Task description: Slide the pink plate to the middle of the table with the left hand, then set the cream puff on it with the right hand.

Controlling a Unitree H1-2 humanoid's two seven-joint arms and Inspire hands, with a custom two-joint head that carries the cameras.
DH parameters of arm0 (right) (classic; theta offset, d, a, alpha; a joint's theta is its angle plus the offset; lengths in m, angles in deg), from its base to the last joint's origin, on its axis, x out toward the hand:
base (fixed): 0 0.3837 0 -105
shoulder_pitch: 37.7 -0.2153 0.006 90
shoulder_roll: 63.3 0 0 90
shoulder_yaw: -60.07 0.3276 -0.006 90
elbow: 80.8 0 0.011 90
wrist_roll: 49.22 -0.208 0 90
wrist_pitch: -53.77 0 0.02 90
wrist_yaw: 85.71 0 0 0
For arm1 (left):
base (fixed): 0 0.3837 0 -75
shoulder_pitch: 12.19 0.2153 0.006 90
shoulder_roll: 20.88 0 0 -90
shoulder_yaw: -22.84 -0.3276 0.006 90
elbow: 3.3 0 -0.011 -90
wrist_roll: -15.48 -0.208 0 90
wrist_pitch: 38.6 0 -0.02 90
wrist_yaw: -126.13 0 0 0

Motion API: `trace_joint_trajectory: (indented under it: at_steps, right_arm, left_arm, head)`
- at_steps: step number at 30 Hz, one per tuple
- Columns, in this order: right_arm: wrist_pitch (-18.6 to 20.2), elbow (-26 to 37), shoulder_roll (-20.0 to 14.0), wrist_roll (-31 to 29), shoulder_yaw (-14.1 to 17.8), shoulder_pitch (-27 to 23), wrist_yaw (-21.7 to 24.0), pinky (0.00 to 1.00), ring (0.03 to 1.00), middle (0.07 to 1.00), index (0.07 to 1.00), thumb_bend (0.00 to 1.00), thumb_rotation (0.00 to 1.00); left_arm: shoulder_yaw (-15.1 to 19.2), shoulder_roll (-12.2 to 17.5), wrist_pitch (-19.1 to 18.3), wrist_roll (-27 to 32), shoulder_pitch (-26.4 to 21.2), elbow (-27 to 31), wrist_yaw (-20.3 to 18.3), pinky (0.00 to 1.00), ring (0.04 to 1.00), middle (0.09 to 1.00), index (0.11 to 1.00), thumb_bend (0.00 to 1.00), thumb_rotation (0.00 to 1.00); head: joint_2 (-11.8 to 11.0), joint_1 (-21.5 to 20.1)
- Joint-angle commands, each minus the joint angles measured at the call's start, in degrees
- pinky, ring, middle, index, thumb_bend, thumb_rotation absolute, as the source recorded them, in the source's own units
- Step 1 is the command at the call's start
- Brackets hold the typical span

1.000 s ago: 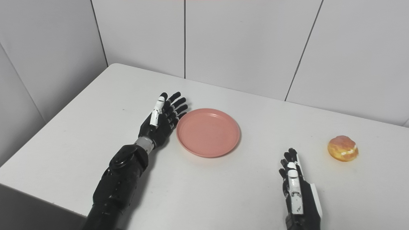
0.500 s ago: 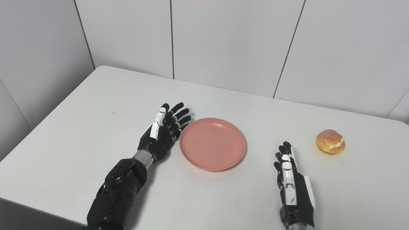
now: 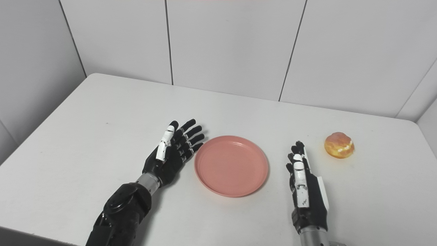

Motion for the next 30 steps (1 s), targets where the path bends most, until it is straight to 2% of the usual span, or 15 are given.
trace_joint_trajectory:
  at_steps: [1,11,14,23,30]
  right_arm:
    - [-0.31,2.48,0.82,-0.24,-0.26,-1.85,-0.04,1.00,1.000,1.000,1.000,0.26,1.00]
    - [-0.16,2.27,1.82,1.13,-0.78,-2.32,-1.10,1.00,1.000,1.000,1.000,0.26,1.00]
    - [-1.08,1.77,1.50,1.17,-0.90,-2.39,-0.74,1.00,1.000,1.000,1.000,0.27,1.00]
    - [0.32,2.43,1.61,1.10,-0.74,-2.48,-0.78,1.00,1.000,1.000,1.000,0.27,1.00]
    - [-1.51,2.83,1.65,1.94,-0.75,-3.43,-1.13,1.00,0.992,1.000,1.000,0.28,1.00]
  left_arm:
    - [-0.33,-0.55,-1.85,0.71,1.12,1.16,0.01,0.91,0.911,0.918,0.904,0.41,1.00]
    - [-0.13,-0.03,-3.16,1.70,3.04,3.74,0.12,0.91,0.907,0.917,0.902,0.42,1.00]
    - [-0.41,0.12,-2.48,0.92,3.31,3.98,0.22,0.91,0.909,0.916,0.899,0.42,1.00]
    - [-0.37,-0.41,-0.07,-0.83,3.95,3.86,0.99,0.92,0.913,0.916,0.904,0.42,1.00]
    - [-0.10,0.43,1.45,-1.27,4.14,3.17,0.32,0.93,0.918,0.923,0.913,0.43,1.00]
  head:
    - [0.30,-0.68]
    - [0.96,-3.52]
    - [1.17,-4.18]
    - [0.61,-8.14]
    - [0.08,-11.23]
